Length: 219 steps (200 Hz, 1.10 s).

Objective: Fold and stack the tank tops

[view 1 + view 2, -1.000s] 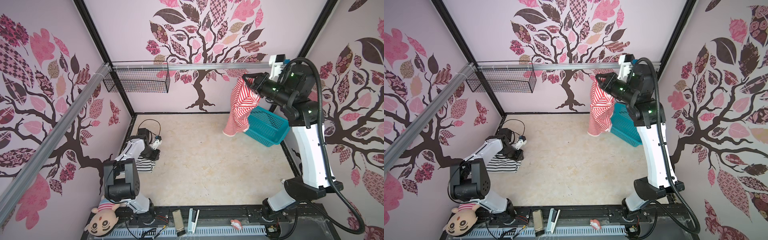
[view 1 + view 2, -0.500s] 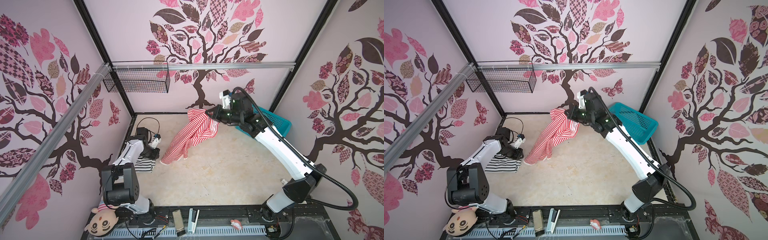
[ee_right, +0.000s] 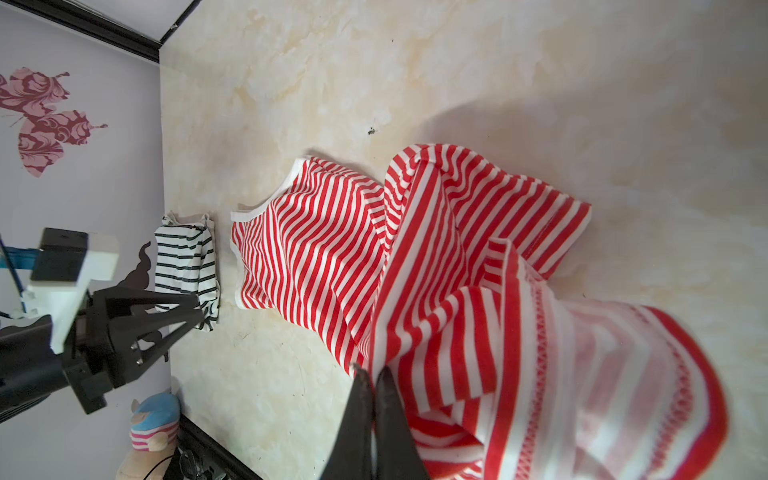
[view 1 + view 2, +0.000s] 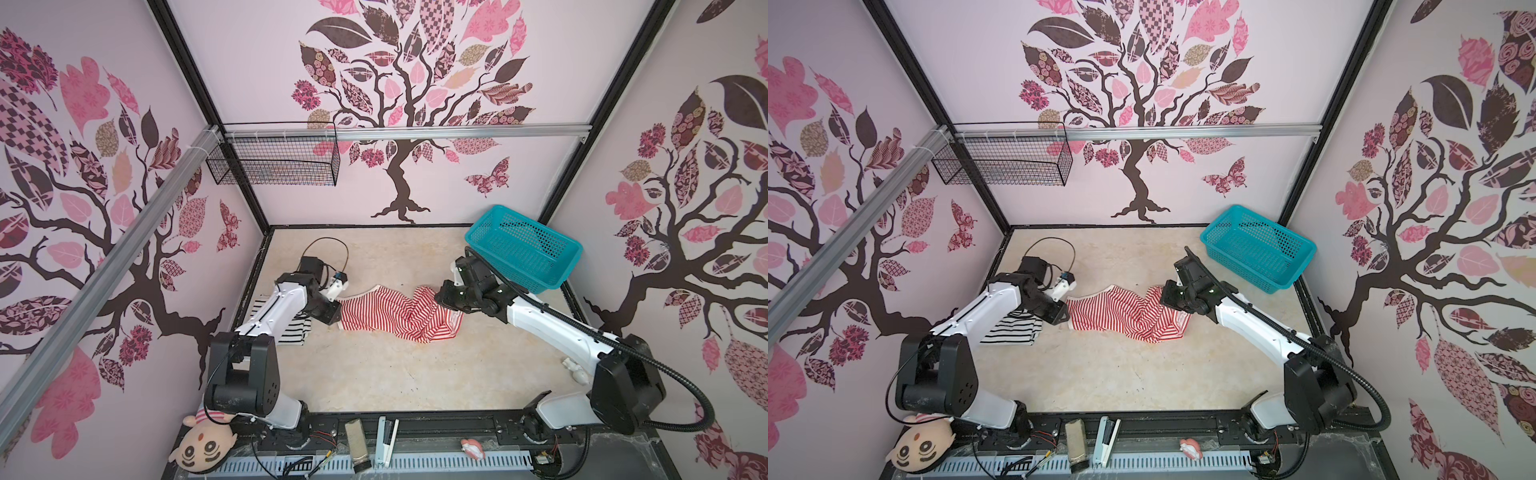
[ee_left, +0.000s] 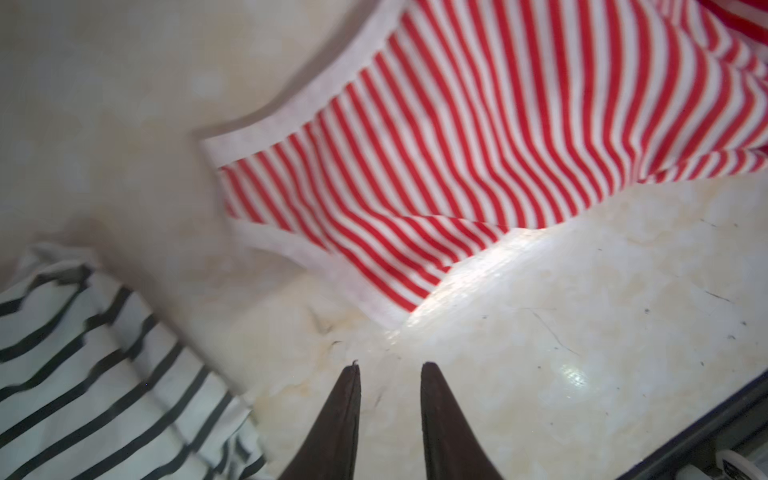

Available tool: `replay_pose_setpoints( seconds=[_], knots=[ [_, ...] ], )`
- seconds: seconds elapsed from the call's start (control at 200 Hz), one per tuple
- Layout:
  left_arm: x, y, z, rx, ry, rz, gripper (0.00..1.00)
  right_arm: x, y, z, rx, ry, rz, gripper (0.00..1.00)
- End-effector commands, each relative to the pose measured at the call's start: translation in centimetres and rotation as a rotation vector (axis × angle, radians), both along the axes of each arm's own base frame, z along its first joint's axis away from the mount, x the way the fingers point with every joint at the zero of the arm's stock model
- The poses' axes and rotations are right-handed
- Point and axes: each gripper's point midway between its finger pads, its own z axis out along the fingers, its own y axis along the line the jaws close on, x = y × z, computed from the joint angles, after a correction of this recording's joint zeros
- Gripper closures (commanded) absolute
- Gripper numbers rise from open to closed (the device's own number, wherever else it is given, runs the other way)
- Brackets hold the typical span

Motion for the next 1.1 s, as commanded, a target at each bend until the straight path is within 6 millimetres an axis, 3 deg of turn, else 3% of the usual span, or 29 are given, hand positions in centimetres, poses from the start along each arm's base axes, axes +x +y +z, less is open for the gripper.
replay_pose_setpoints(
  seconds=[0.0,0.165,0.46,0.675,0.735,0.79,0.84,0.905,0.996,1.091],
  knots=[
    [-1.0,-2.8,-0.6,-0.017,0.011,-0.054,0.7,0.1,-0.1,2.7,0.045,-0.079,-0.011,1.0],
    [1.5,-3.4,-2.4,0.057,0.04,-0.044,0.7,-0.3,-1.4,0.8,-0.013,-0.054,-0.05,0.97],
    [7.7,-2.2,-5.7,0.244,0.056,-0.027,0.7,-1.1,-2.9,-2.0,-0.085,0.007,-0.089,0.95],
    [15.2,-2.8,-6.0,0.321,-0.016,0.017,0.7,-2.9,-2.2,-4.2,-0.047,0.076,-0.074,0.94],
    [17.2,-3.0,-5.2,0.329,-0.051,0.043,0.7,-3.5,-1.3,-4.8,-0.036,0.092,-0.053,0.92],
    [18.3,-3.4,-3.6,0.306,-0.094,0.058,0.7,-4.0,-0.6,-5.3,-0.036,0.113,-0.025,0.83],
    [18.2,-4.3,-1.6,0.246,-0.127,0.061,0.68,-4.3,-0.5,-5.6,-0.058,0.127,-0.012,0.71],
    [17.2,-5.3,1.3,0.155,-0.176,0.06,0.56,-4.3,-1.4,-5.1,-0.088,0.101,-0.033,0.53],
    [13.4,-7.3,4.2,0.01,-0.177,0.018,0.41,-3.9,-2.7,-3.2,-0.114,0.023,-0.071,0.42],
    [8.7,-9.5,5.6,-0.094,-0.135,-0.058,0.38,-3.3,-4.2,-1.8,-0.159,-0.034,-0.108,0.36]
  ],
)
